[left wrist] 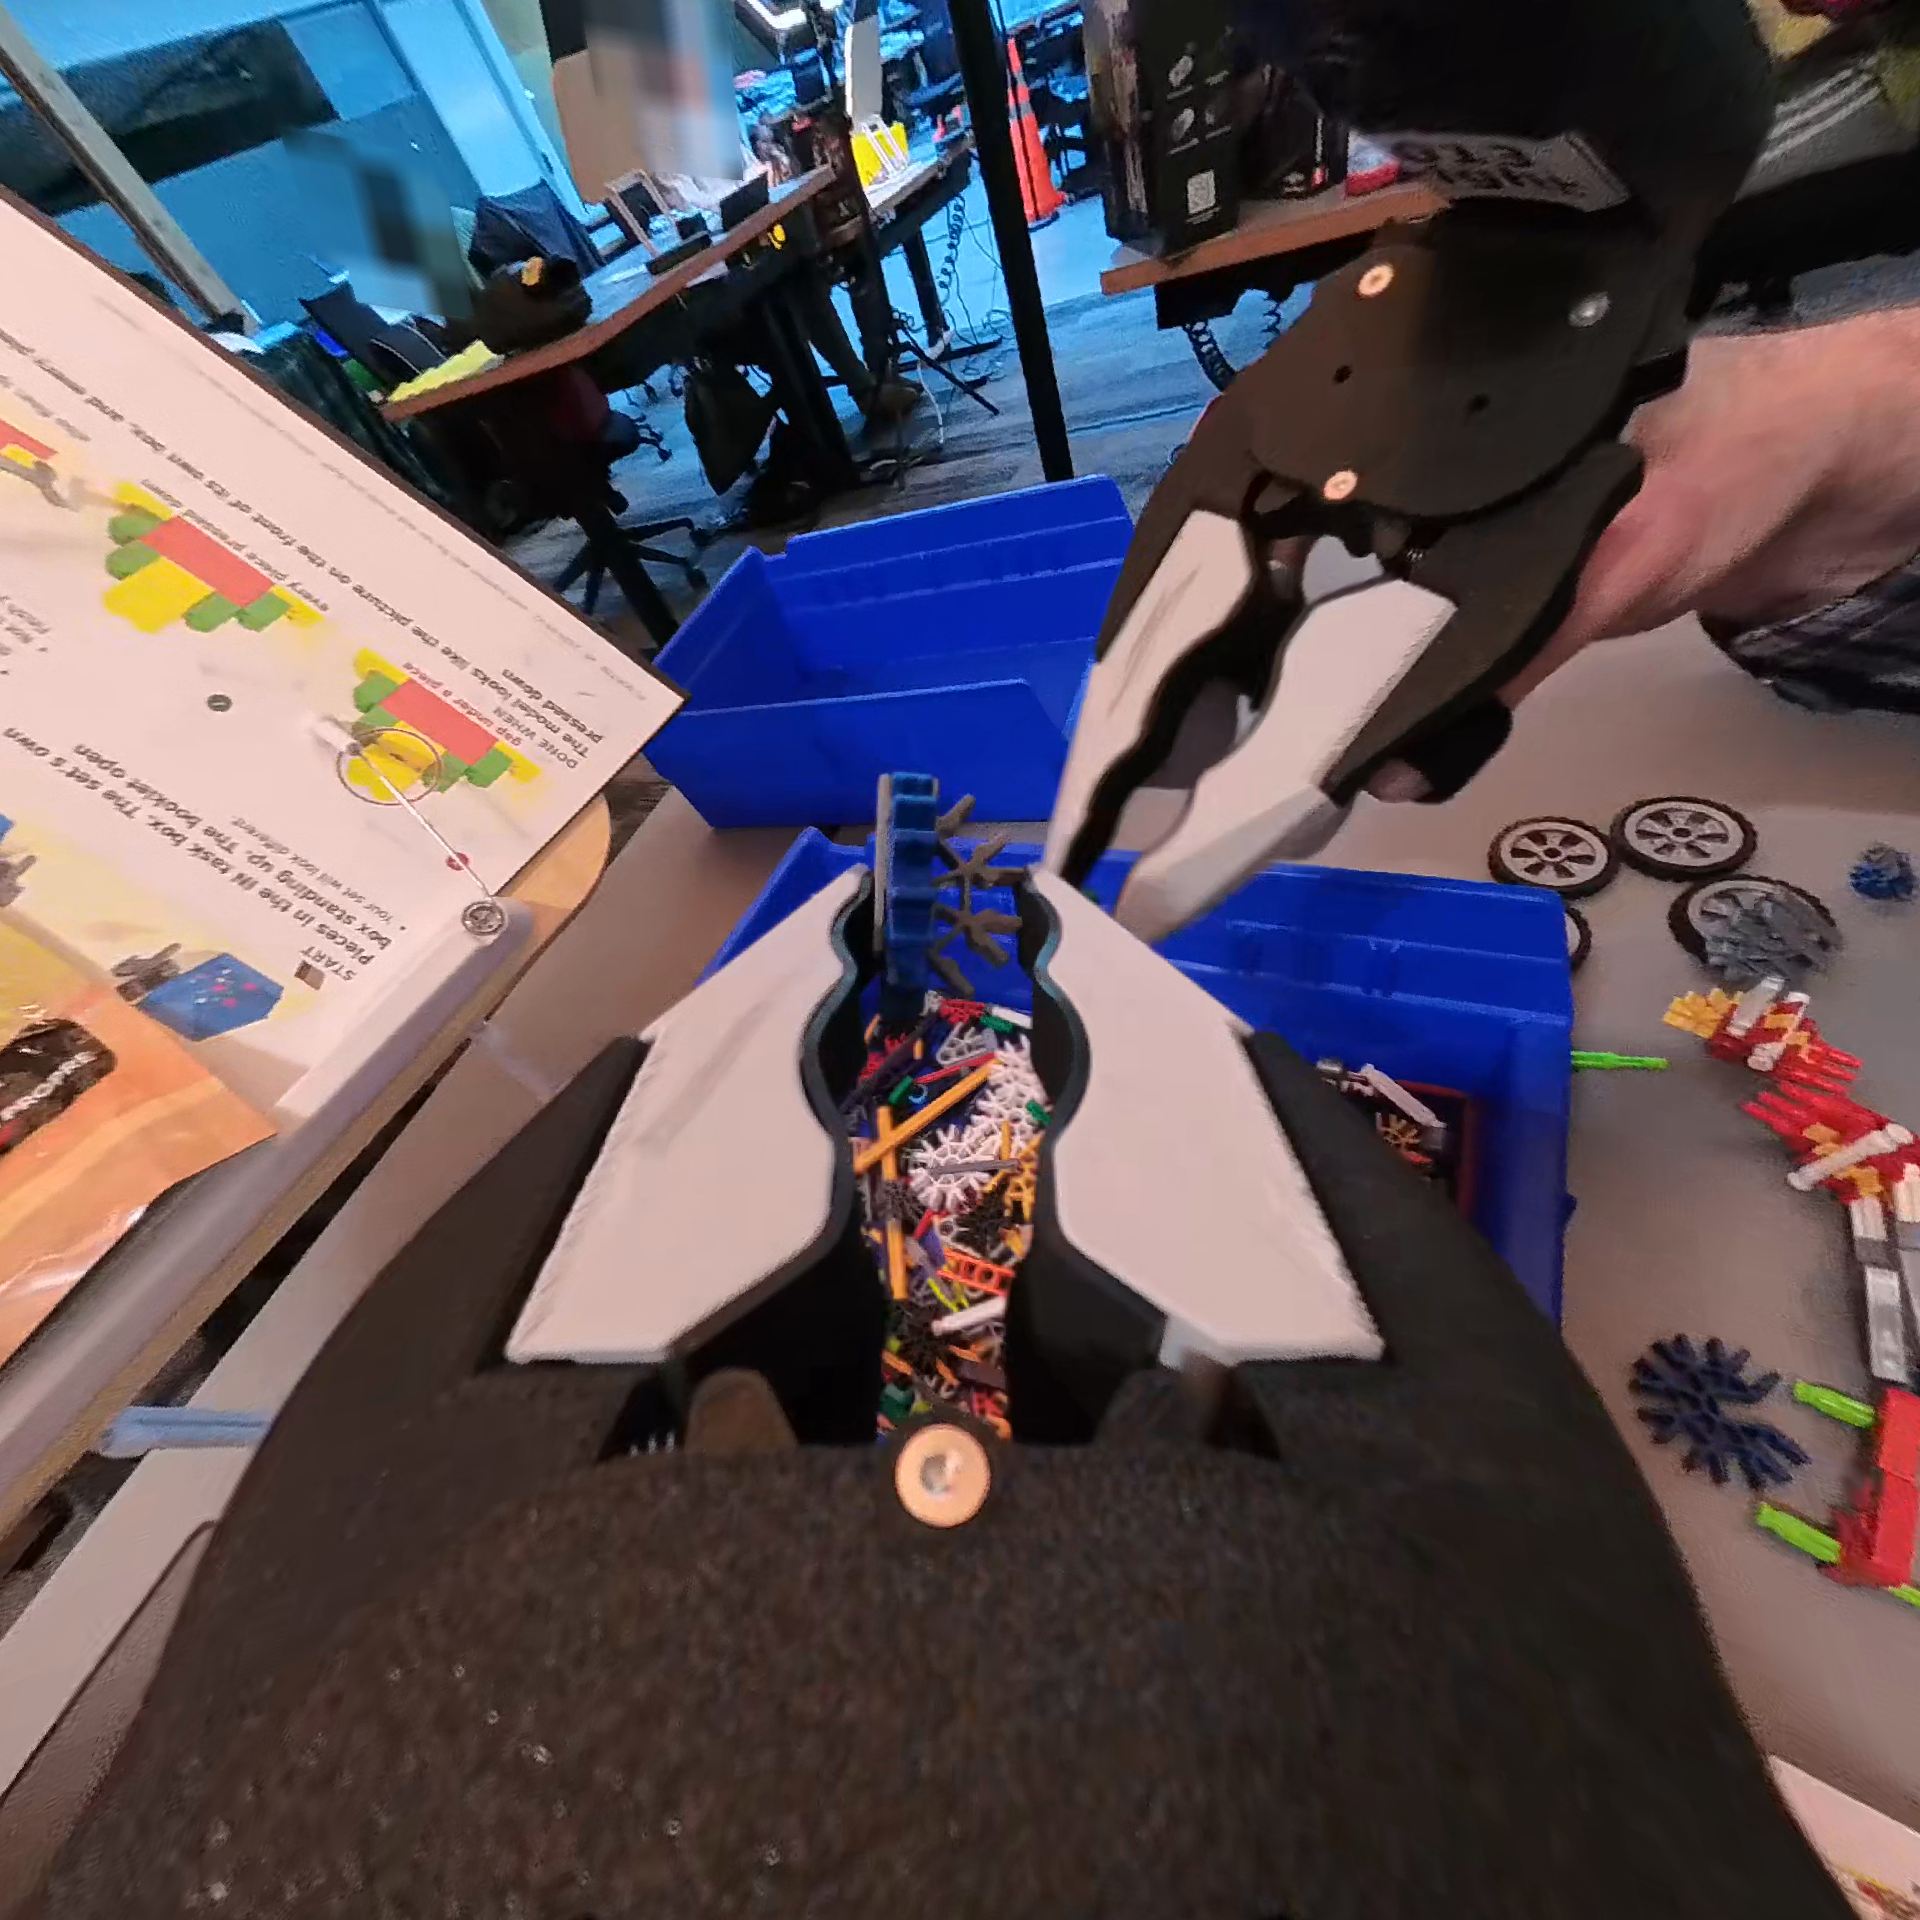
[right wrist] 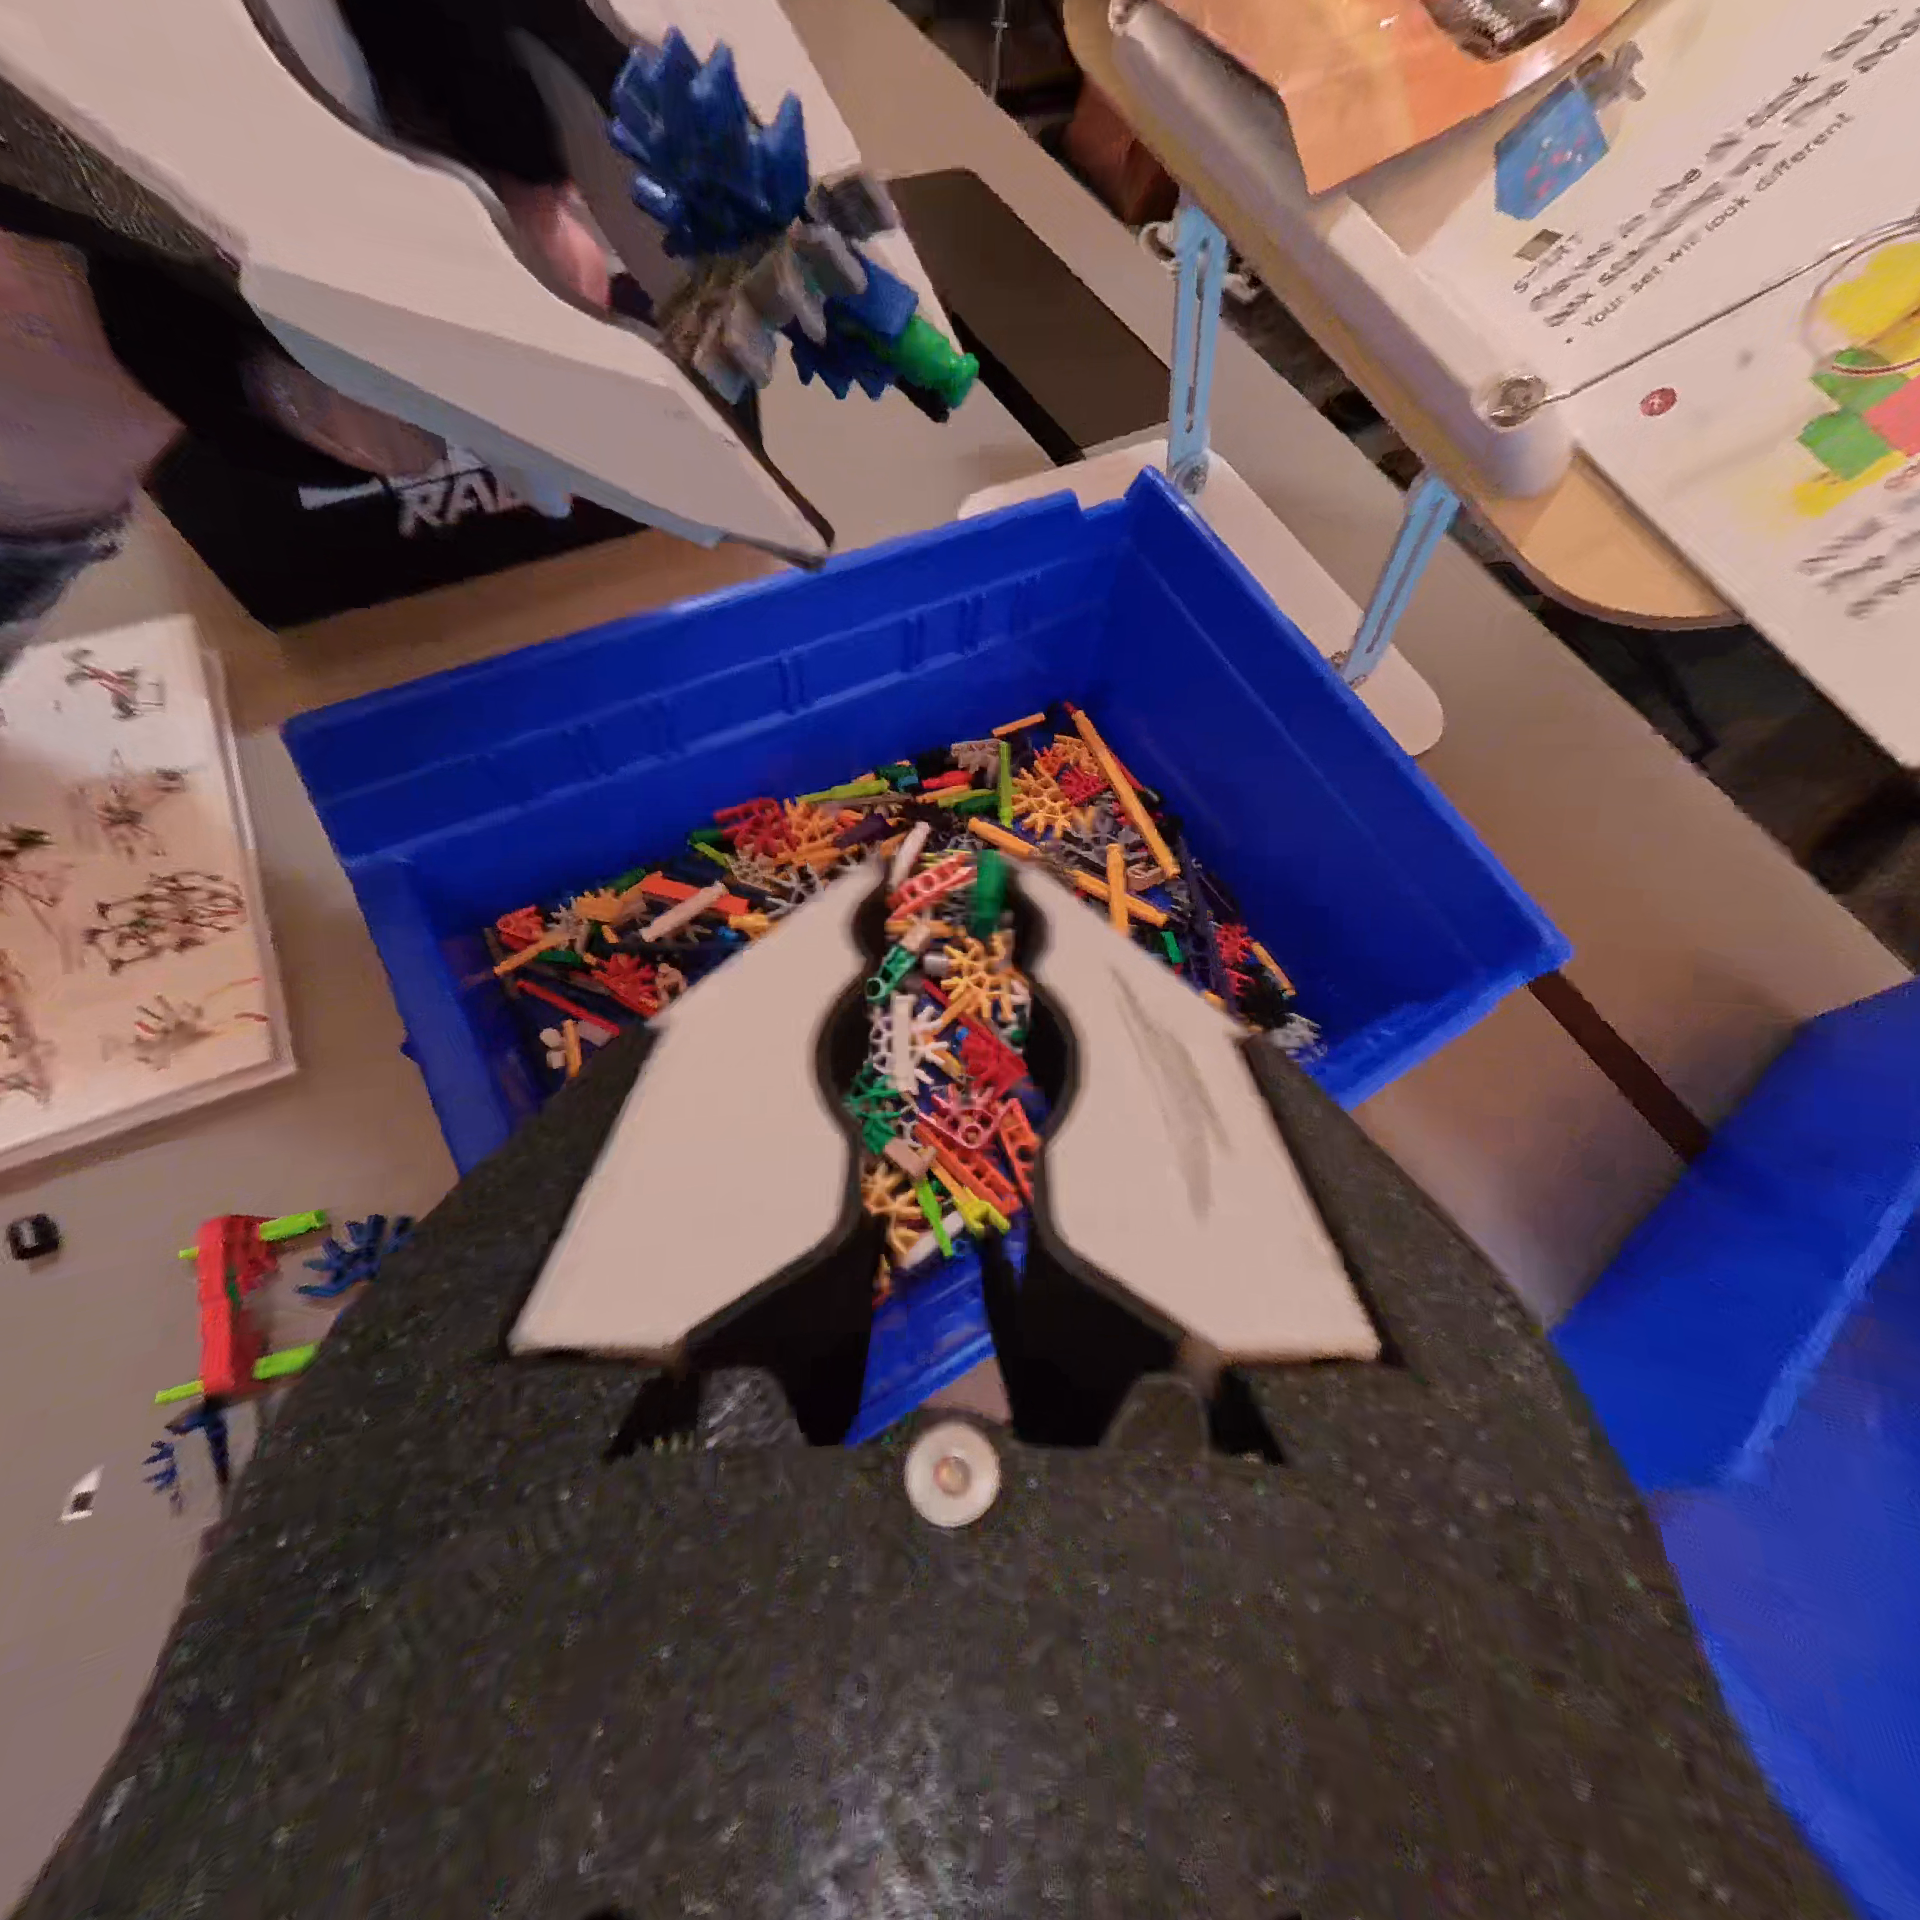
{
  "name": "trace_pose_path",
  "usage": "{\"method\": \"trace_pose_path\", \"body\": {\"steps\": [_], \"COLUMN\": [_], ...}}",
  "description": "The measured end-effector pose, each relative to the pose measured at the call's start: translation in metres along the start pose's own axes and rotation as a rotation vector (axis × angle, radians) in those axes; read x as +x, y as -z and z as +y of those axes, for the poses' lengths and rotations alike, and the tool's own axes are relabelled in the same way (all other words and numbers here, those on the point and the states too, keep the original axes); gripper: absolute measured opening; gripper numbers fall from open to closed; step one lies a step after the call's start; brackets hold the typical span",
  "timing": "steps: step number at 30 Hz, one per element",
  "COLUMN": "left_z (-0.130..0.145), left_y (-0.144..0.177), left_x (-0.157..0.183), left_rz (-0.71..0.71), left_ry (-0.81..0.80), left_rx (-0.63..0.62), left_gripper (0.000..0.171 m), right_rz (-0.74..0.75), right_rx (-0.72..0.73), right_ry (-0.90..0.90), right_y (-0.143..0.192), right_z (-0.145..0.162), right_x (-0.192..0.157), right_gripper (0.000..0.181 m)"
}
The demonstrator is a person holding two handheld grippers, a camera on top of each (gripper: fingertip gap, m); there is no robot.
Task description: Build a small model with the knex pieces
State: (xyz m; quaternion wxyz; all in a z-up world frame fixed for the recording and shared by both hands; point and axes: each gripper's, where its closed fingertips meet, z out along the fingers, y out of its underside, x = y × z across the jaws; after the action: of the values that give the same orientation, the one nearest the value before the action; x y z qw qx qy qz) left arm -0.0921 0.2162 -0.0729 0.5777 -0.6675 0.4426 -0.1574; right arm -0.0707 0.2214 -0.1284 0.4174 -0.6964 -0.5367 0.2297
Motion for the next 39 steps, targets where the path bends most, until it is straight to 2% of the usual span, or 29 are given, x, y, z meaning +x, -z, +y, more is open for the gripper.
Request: {"method": "trace_pose_path", "body": {"steps": [1, 3, 5, 8, 10, 13, 16, 20, 23, 26, 30, 35, 37, 39], "left_z": [0.001, 0.003, 0.006, 0.004, 0.0, -0.003, -0.011, 0.016, 0.031, 0.016, -0.004, -0.03, -0.035, -0.038], "left_y": [-0.001, -0.003, -0.004, -0.003, -0.004, -0.006, -0.007, -0.025, -0.031, -0.025, -0.013, 0.004, 0.01, 0.012], "left_x": [0.003, 0.009, 0.01, 0.021, 0.022, 0.02, 0.028, 0.016, 0.012, 0.015, 0.032, 0.055, 0.063, 0.069], "left_rz": [0.015, 0.048, 0.046, 0.128, 0.131, 0.109, 0.146, 0.026, 0.007, 0.055, 0.165, 0.313, 0.356, 0.392], "left_ry": [-0.001, -0.01, -0.018, 0.015, 0.014, 0.016, 0.031, -0.005, 0.01, 0.058, 0.025, 0.029, 0.013, 0.024], "left_rx": [-0.008, -0.023, -0.041, -0.021, 0.005, 0.022, 0.069, -0.082, -0.138, -0.049, 0.05, 0.202, 0.226, 0.23], "left_gripper": [0.022, 0.022, 0.023, 0.023, 0.023, 0.023, 0.022, 0.023, 0.023, 0.023, 0.023, 0.023, 0.023, 0.022], "right_rz": [-0.024, -0.005, 0.031, 0.07, 0.057, -0.003, -0.024, -0.047, -0.033, -0.018, -0.048, -0.193, -0.259, -0.264], "right_rx": [-0.002, 0.024, 0.071, 0.145, 0.155, 0.198, 0.186, 0.194, 0.184, 0.22, 0.289, 0.433, 0.484, 0.499], "right_ry": [-0.012, -0.024, 0.037, 0.153, 0.205, 0.224, 0.229, 0.237, 0.233, 0.208, 0.133, 0.025, -0.012, 0.021], "right_y": [-0.002, -0.002, 0.001, 0.01, 0.012, 0.016, 0.015, 0.014, 0.014, 0.024, 0.04, 0.064, 0.073, 0.078], "right_z": [0.0, -0.004, -0.011, -0.025, -0.028, -0.035, -0.035, -0.039, -0.037, -0.042, -0.053, -0.069, -0.074, -0.075], "right_x": [-0.003, 0.001, 0.002, -0.005, -0.013, -0.027, -0.035, -0.047, -0.045, -0.038, -0.031, -0.039, -0.044, -0.047], "right_gripper": [0.036, 0.035, 0.053, 0.056, 0.059, 0.063, 0.066, 0.072, 0.069, 0.066, 0.056, 0.036, 0.024, 0.021]}}
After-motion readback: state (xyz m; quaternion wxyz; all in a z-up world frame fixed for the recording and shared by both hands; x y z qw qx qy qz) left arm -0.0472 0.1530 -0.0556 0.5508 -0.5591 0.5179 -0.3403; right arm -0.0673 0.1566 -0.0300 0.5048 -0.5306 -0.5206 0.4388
